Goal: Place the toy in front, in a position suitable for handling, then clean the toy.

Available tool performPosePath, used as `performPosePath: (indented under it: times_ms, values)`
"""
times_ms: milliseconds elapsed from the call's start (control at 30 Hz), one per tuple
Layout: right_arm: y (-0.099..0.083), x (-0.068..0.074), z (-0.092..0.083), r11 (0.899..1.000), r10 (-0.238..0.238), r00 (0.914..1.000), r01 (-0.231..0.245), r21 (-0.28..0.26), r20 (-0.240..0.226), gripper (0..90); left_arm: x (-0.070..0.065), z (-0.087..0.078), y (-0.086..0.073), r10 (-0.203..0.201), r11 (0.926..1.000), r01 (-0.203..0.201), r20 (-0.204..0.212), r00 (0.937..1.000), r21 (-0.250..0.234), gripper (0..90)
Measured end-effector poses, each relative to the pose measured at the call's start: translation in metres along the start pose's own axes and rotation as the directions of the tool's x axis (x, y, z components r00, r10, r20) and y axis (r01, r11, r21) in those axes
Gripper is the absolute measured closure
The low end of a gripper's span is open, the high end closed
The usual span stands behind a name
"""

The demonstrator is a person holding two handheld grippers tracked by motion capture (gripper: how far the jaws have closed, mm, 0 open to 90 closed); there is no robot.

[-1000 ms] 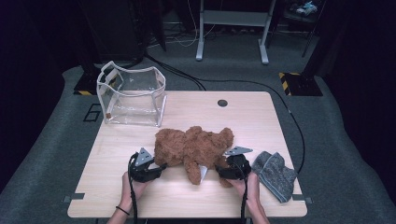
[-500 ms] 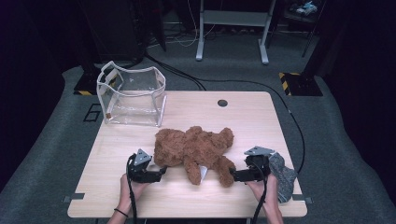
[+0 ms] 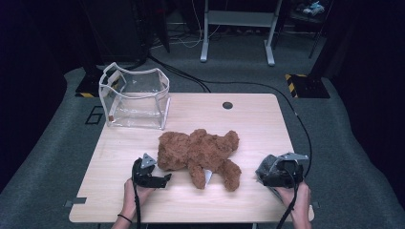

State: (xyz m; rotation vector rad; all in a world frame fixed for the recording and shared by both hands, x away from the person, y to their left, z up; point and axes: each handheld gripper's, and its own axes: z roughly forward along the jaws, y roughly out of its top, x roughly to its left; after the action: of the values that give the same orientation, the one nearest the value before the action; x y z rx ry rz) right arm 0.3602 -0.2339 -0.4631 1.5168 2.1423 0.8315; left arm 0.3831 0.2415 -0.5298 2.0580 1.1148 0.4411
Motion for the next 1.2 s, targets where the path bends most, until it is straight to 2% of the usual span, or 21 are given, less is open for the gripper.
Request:
performPosePath:
  times_ms: [100, 167, 233, 333, 400, 433, 567, 600, 667, 700, 733, 800, 867, 900, 933, 967, 1000, 1033, 1100, 1167, 1200]
  values:
    - [-0.006, -0.008, 0.0, 0.999, 0.022, 0.9994, -0.022, 0.023, 0.026, 0.0, 0.001, 0.0, 0.0, -0.007, 0.9999, 0.007, -0.012, 0.9999, -0.01, 7.2]
    - [-0.01, -0.013, 0.001, 0.998, 0.043, 0.9989, -0.044, 0.034, 0.021, 0.0, 0.001, 0.0, 0.001, -0.008, 1.0, 0.008, -0.008, 0.9999, 0.002, 7.2]
    - [-0.012, -0.016, 0.002, 0.999, 0.038, 0.999, -0.038, 0.031, 0.025, 0.0, 0.001, 0.0, 0.0, -0.009, 0.9999, 0.009, -0.016, 0.9998, -0.005, 7.3]
    - [-0.016, -0.021, 0.006, 0.997, 0.061, 0.9975, -0.063, 0.052, 0.036, 0.0, 0.002, -0.001, 0.001, -0.008, 1.0, 0.008, -0.008, 0.9999, -0.006, 7.6]
    - [-0.016, -0.024, 0.007, 0.997, 0.048, 0.9982, -0.05, 0.055, 0.037, 0.0, 0.002, 0.0, 0.001, -0.029, 0.9995, 0.029, 0.003, 0.9996, -0.015, 7.7]
    - [-0.017, -0.026, 0.01, 0.996, 0.048, 0.9974, -0.052, 0.069, 0.053, 0.0, 0.003, 0.0, 0.001, -0.026, 0.9993, 0.027, 0.003, 0.9996, -0.025, 8.2]
    - [-0.019, -0.031, 0.019, 0.993, 0.06, 0.9961, -0.066, 0.097, 0.064, 0.0, 0.002, -0.002, 0.001, -0.022, 0.9982, 0.022, 0.001, 0.9998, -0.057, 11.5]
    - [-0.019, -0.031, 0.02, 0.99, 0.074, 0.9945, -0.082, 0.111, 0.073, 0.0, 0.002, -0.002, 0.001, -0.007, 0.9981, 0.007, 0.004, 1.0, -0.061, 12.9]
    - [-0.02, -0.034, 0.025, 0.99, 0.066, 0.9951, -0.075, 0.123, 0.074, 0.0, 0.001, -0.002, 0.001, 0.006, 0.9974, -0.006, 0.004, 1.0, -0.072, 15.1]
    - [-0.021, -0.033, 0.027, 0.987, 0.085, 0.9938, -0.094, 0.132, 0.073, 0.0, 0.001, -0.002, 0.002, 0.013, 0.997, -0.012, 0.002, 0.9999, -0.076, 15.9]
    - [-0.021, -0.034, 0.029, 0.986, 0.08, 0.9941, -0.09, 0.14, 0.073, 0.1, 0.0, -0.002, 0.002, 0.012, 0.9962, -0.012, 0.0, 0.9999, -0.086, 17.1]
    - [-0.022, -0.033, 0.032, 0.984, 0.087, 0.9931, -0.098, 0.15, 0.079, 1.6, -0.001, -0.001, 0.003, 0.018, 0.9943, -0.018, -0.007, 0.9998, -0.105, 22.6]
    - [-0.023, -0.033, 0.033, 0.983, 0.088, 0.9928, -0.099, 0.152, 0.081, 2.6, -0.001, -0.002, 0.003, 0.015, 0.9949, -0.015, -0.004, 0.9999, -0.1, 29.9]
    - [-0.023, -0.033, 0.034, 0.985, 0.078, 0.9931, -0.09, 0.149, 0.088, 3.8, -0.001, -0.001, 0.003, 0.013, 0.9931, -0.015, -0.013, 0.9998, -0.116, 29.9]
    - [-0.025, -0.033, 0.035, 0.986, 0.066, 0.9938, -0.079, 0.145, 0.089, 4.8, 0.0, -0.001, 0.004, 0.01, 0.9924, -0.012, -0.012, 0.9999, -0.123, 38.3]
    - [-0.025, -0.033, 0.036, 0.986, 0.069, 0.9936, -0.081, 0.149, 0.09, 5.6, 0.0, -0.001, 0.003, 0.011, 0.9921, -0.012, -0.009, 0.9999, -0.125, 39.6]
    - [-0.025, -0.033, 0.036, 0.986, 0.069, 0.9936, -0.081, 0.149, 0.09, 5.6, 0.0, -0.001, 0.003, 0.011, 0.9921, -0.012, -0.009, 0.9999, -0.125, 45.3]
    - [-0.025, -0.032, 0.036, 0.985, 0.064, 0.9936, -0.078, 0.153, 0.093, 5.9, -0.001, -0.001, 0.003, 0.012, 0.9916, -0.012, -0.001, 0.9999, -0.129, 45.3]
    - [-0.026, -0.032, 0.037, 0.986, 0.068, 0.9929, -0.082, 0.148, 0.098, 7.8, -0.001, -0.001, 0.004, 0.038, 0.9929, -0.036, 0.014, 0.9992, -0.114, 56.0]
    - [-0.027, -0.034, 0.036, 0.988, 0.062, 0.9938, -0.075, 0.136, 0.093, 12.9, -0.002, 0.0, 0.005, 0.052, 0.9938, -0.051, 0.014, 0.9985, -0.099, 60.8]
    - [-0.027, -0.033, 0.035, 0.987, 0.078, 0.9925, -0.09, 0.131, 0.094, 15.8, -0.003, 0.001, 0.005, 0.049, 0.9938, -0.048, 0.015, 0.9987, -0.101, 62.4]
